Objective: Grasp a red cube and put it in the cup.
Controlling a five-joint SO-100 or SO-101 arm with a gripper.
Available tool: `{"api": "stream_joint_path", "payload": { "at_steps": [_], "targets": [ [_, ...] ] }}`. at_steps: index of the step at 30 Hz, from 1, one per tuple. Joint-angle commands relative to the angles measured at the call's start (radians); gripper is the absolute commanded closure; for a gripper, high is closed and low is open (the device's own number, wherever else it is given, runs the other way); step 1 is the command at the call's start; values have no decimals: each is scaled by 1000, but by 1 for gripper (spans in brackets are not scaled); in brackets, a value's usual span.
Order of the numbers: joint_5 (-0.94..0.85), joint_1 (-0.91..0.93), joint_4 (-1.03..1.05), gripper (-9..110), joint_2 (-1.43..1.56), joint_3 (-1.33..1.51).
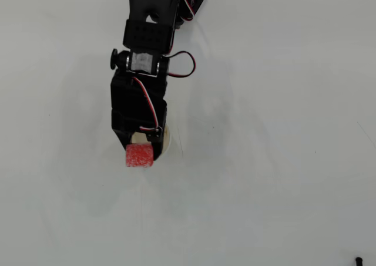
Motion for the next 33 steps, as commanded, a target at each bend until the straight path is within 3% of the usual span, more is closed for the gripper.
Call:
{"api": "stream_joint_path", "payload": {
  "at_steps": [1,19,33],
  "targets": [
    [-11,14,34,99,84,-17],
    [-21,98,264,99,221,32],
    [-40,129,319,99,291,64]
  ]
}}
